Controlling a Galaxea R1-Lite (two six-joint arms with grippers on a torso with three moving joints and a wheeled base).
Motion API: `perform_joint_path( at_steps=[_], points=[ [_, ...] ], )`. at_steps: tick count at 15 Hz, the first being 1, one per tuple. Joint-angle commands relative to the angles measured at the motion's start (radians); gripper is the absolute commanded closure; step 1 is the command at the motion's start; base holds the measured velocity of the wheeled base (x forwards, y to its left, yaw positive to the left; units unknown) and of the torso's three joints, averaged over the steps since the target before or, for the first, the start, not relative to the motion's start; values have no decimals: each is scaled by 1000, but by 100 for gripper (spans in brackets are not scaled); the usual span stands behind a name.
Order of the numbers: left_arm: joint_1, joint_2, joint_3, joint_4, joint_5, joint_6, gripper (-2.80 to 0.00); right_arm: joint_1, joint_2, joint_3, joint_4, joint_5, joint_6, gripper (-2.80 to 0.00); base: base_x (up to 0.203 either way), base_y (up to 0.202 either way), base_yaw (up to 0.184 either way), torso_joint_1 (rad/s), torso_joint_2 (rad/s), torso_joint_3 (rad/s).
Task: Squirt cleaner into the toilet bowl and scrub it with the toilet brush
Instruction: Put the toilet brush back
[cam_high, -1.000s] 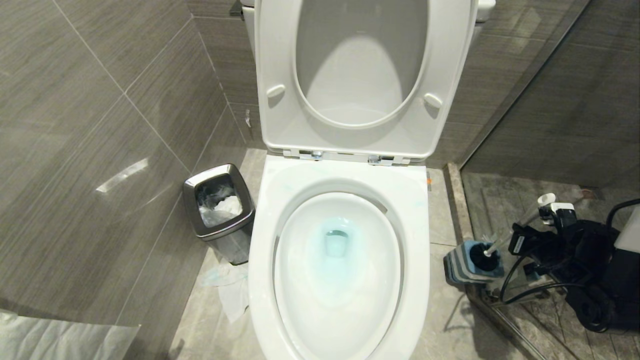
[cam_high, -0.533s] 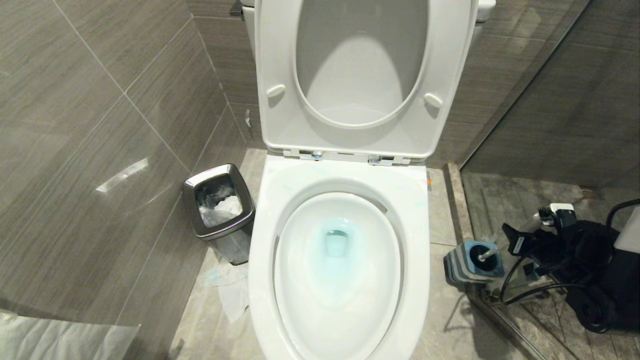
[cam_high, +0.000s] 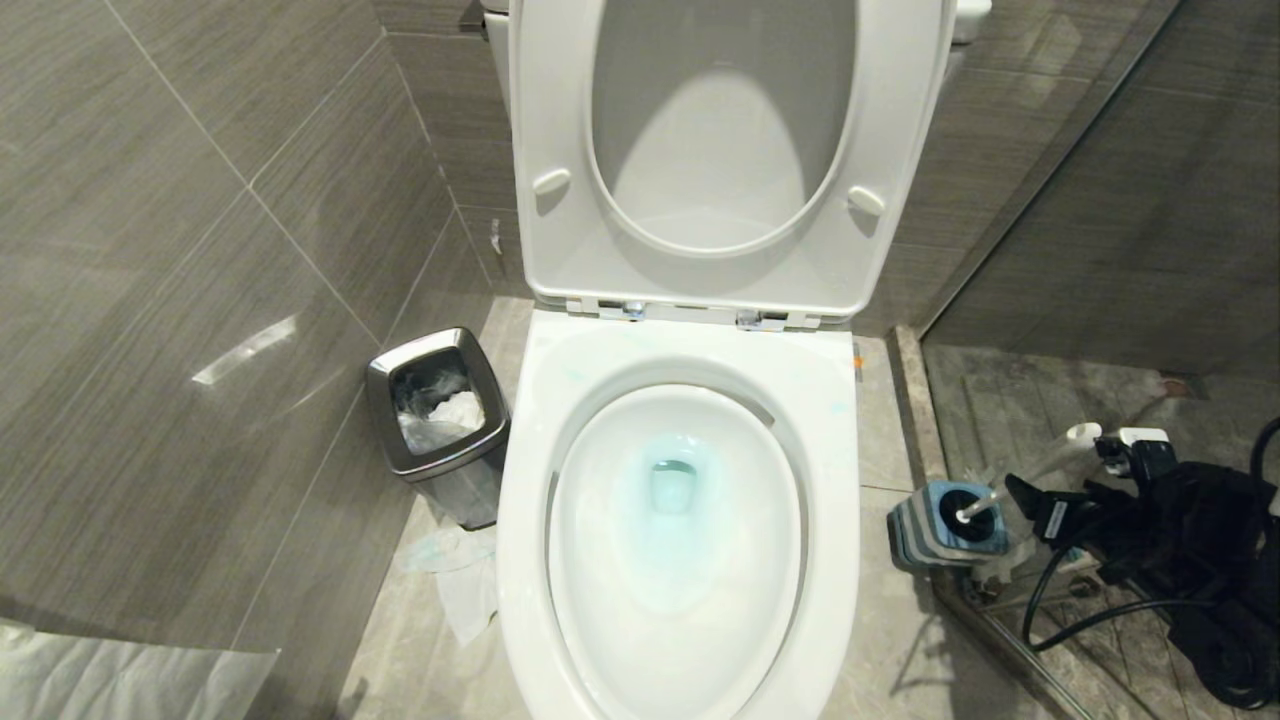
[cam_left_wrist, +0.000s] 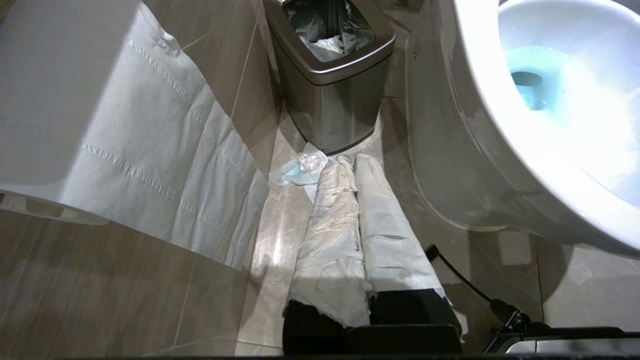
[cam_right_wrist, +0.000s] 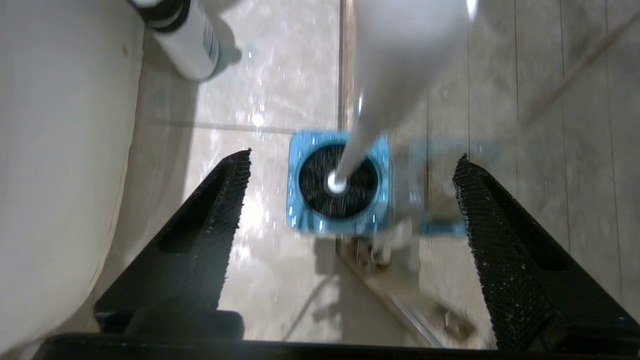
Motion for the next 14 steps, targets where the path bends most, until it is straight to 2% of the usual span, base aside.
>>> perform_joint_path(
  at_steps=[1,6,12,13,14],
  points=[
    [1,0,0,-1,0,0,0,0,-54,76,-8,0,-2,-280,0,0,0,0,0,0],
    [0,0,0,-1,0,-1,0,10,-174,196,-8,4,-3,-280,0,0,0,0,0,0],
    [0,0,0,0,0,-1,0,64,-371,328,-7,15,-2,-280,0,0,0,0,0,0],
    [1,0,0,0,0,-1,0,67,-408,332,-4,17,-3,0,0,0,0,0,0,0],
    [0,0,0,0,0,-3,0,68,-437,332,2,18,-5,0,0,0,0,0,0,0]
  ],
)
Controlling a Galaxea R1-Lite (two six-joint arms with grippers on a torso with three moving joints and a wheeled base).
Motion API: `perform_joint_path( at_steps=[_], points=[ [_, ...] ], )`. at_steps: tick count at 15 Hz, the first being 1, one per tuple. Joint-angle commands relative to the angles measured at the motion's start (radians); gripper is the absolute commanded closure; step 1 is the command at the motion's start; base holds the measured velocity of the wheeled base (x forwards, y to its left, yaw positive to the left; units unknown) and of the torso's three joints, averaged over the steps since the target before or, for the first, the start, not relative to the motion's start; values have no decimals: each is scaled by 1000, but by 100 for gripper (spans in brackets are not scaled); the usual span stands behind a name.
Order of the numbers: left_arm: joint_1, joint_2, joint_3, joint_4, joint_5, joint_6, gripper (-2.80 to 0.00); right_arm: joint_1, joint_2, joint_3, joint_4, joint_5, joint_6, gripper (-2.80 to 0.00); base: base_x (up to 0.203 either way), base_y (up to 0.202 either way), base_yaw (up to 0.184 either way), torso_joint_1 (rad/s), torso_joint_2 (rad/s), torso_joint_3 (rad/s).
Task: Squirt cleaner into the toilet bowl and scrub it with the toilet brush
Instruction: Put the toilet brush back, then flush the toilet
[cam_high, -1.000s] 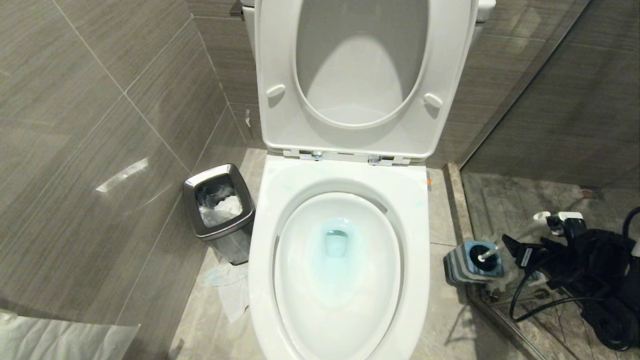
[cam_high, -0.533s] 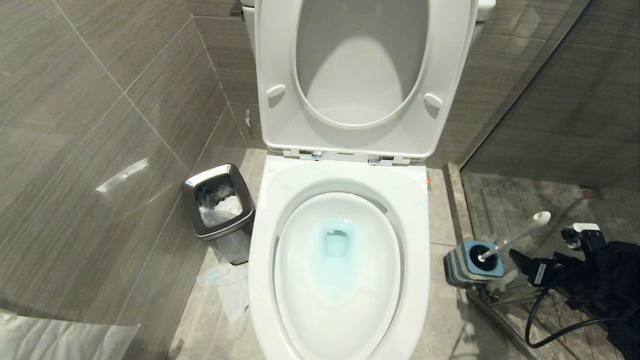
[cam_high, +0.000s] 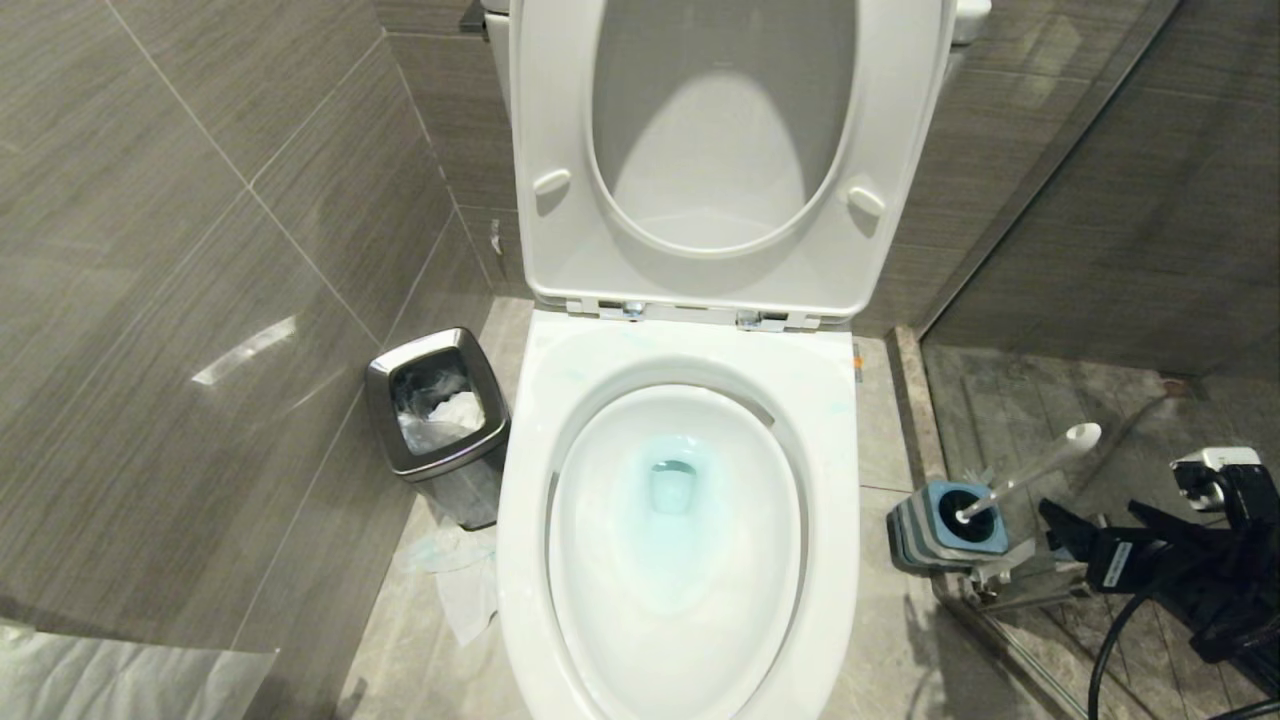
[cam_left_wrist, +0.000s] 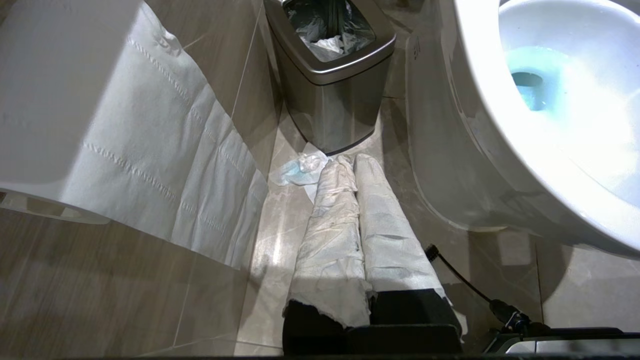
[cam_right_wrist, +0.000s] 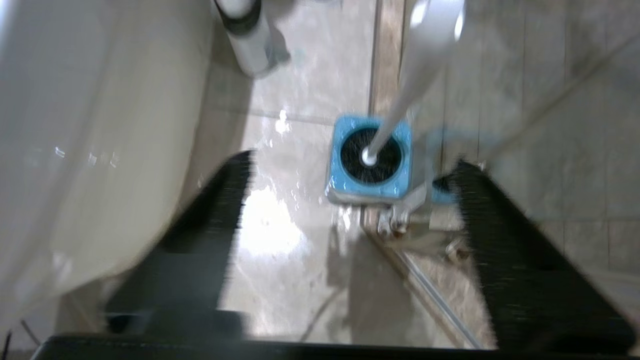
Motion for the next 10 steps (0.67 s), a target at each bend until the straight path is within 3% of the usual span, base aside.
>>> perform_joint_path(
  at_steps=[1,6,10],
  points=[
    [1,0,0,0,1,-1,0,4,-104,1,12,2,-5,0,0,0,0,0,0,0],
    [0,0,0,0,0,-1,0,5,-129,-120,67,4,-21,0,0,0,0,0,0,0],
    [0,0,0,-1,0,-1,0,5,-230,-318,255,18,-38,0,0,0,0,0,0,0]
  ],
)
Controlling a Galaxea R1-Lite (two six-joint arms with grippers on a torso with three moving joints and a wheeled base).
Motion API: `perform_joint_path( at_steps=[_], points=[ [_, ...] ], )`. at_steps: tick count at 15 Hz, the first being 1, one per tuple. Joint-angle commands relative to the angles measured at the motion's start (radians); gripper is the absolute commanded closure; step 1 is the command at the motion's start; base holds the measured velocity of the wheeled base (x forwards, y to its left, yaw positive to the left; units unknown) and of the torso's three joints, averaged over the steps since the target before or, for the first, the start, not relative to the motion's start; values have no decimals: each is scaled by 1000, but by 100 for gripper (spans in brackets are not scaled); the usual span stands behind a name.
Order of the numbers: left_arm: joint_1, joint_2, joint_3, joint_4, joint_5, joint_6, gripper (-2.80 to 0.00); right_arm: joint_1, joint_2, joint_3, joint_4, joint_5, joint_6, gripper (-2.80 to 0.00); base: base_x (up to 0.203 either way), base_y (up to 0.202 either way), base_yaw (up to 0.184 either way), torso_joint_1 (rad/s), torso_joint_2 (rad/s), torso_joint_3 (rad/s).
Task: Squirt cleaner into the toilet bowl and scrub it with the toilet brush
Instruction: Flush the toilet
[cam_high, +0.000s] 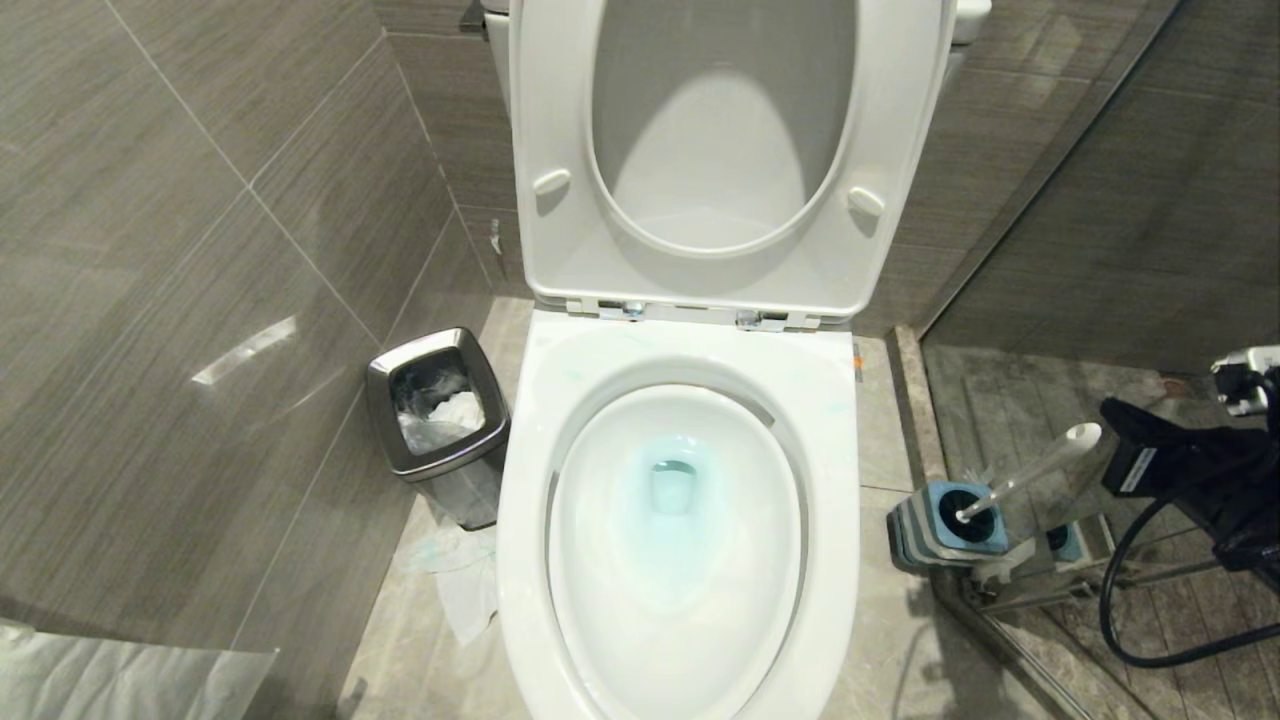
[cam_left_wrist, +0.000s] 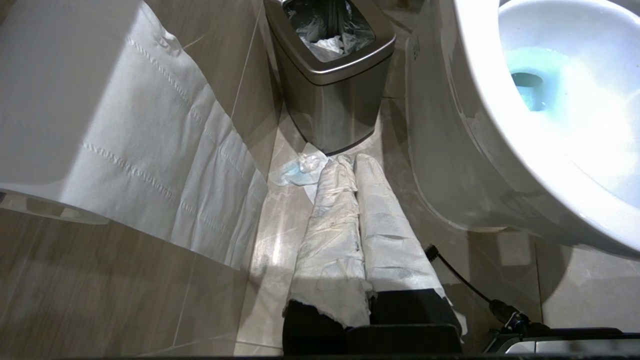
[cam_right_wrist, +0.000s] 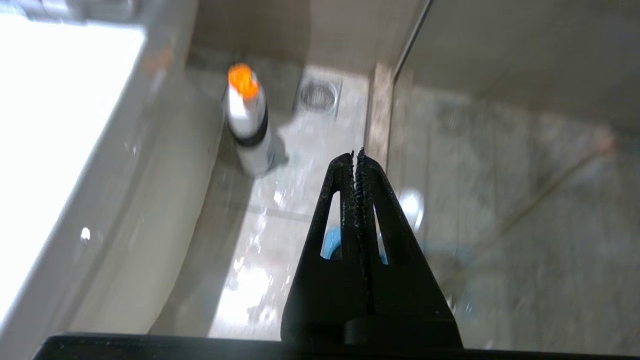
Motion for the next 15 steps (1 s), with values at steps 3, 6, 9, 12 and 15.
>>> perform_joint_path(
  at_steps=[3,6,9,12,15],
  points=[
    [0,0,0,-1,0,3,0,5,-227,-160,292,4,-9,0,0,0,0,0,0,0],
    [0,0,0,-1,0,-2,0,14,-370,-205,487,20,-10,0,0,0,0,0,0,0],
    [0,0,0,-1,0,-2,0,28,-507,-170,583,28,-12,0,0,0,0,0,0,0],
    [0,0,-2,-1,0,-2,0,31,-691,-127,752,40,-26,0,0,0,0,0,0,0],
    [0,0,0,-1,0,-2,0,31,-894,-75,930,84,-36,0,0,0,0,0,0,0]
  ],
)
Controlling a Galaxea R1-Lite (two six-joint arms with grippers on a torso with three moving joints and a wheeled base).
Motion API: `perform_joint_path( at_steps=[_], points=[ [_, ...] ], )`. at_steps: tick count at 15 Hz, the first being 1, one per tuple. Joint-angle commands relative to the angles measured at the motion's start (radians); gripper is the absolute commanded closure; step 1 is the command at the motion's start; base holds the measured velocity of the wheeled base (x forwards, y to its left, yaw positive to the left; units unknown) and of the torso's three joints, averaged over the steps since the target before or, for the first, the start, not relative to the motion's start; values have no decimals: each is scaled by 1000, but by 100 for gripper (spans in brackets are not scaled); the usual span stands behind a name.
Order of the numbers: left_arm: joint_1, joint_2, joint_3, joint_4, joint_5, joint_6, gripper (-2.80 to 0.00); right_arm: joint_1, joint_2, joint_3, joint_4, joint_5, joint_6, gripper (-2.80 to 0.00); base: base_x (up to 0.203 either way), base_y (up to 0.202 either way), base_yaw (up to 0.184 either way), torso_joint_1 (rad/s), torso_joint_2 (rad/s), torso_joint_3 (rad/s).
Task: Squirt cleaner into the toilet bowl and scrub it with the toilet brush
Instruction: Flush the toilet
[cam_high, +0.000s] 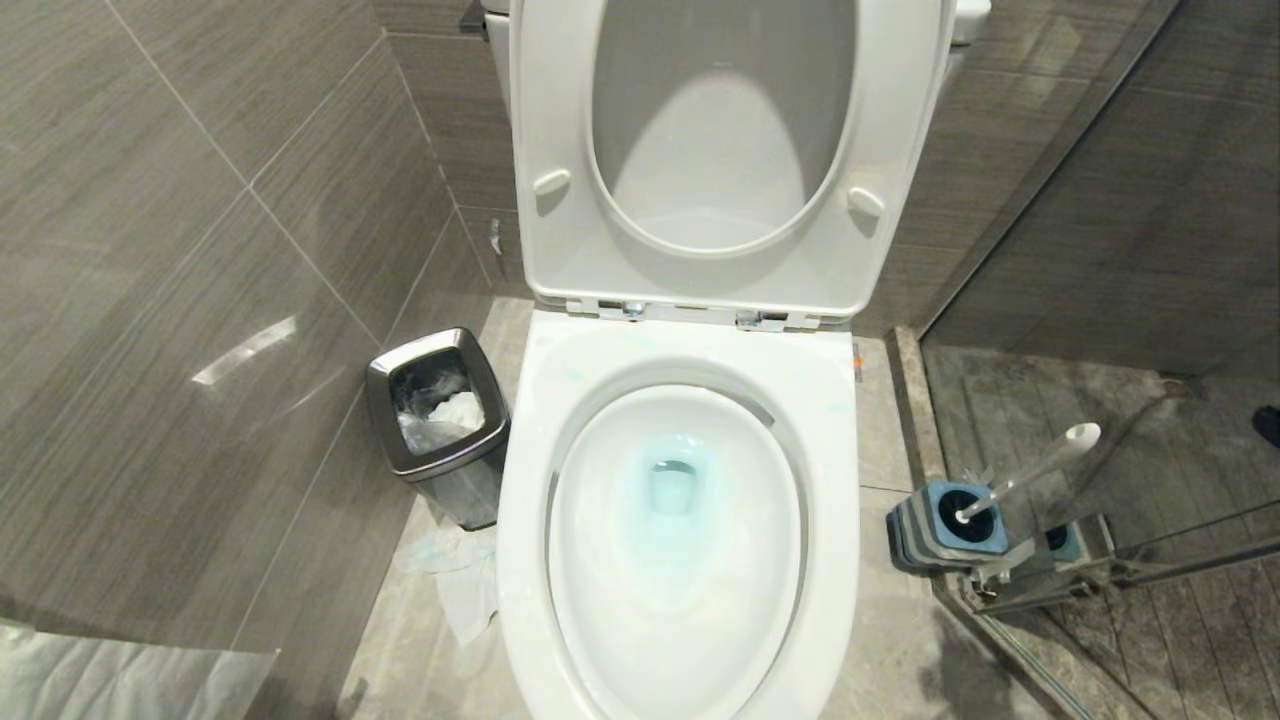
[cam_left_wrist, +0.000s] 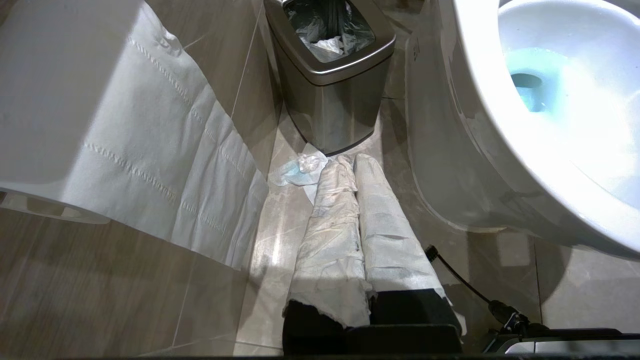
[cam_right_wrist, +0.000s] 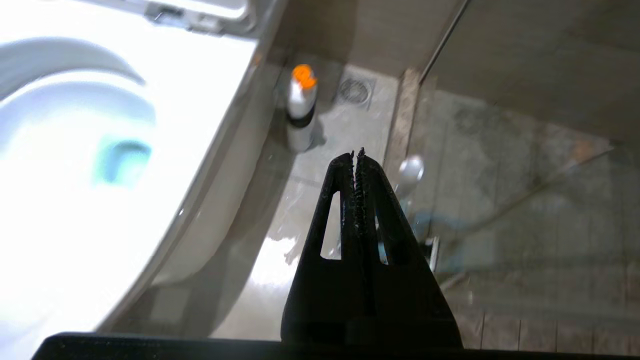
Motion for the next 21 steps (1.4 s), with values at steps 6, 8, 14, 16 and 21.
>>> perform_joint_path(
  at_steps=[6,8,14,16,21],
  points=[
    [0,0,0,0,0,0,0,1,-554,64,458,112,-4,0,0,0,0,0,0,0],
    [0,0,0,0,0,0,0,2,-631,5,640,150,0,0,0,0,0,0,0,0],
    [0,0,0,0,0,0,0,74,-643,-75,732,157,19,0,0,0,0,0,0,0],
    [0,0,0,0,0,0,0,74,-657,-64,733,154,19,0,0,0,0,0,0,0],
    [0,0,0,0,0,0,0,76,-687,-2,722,141,13,0,0,0,0,0,0,0]
  ],
)
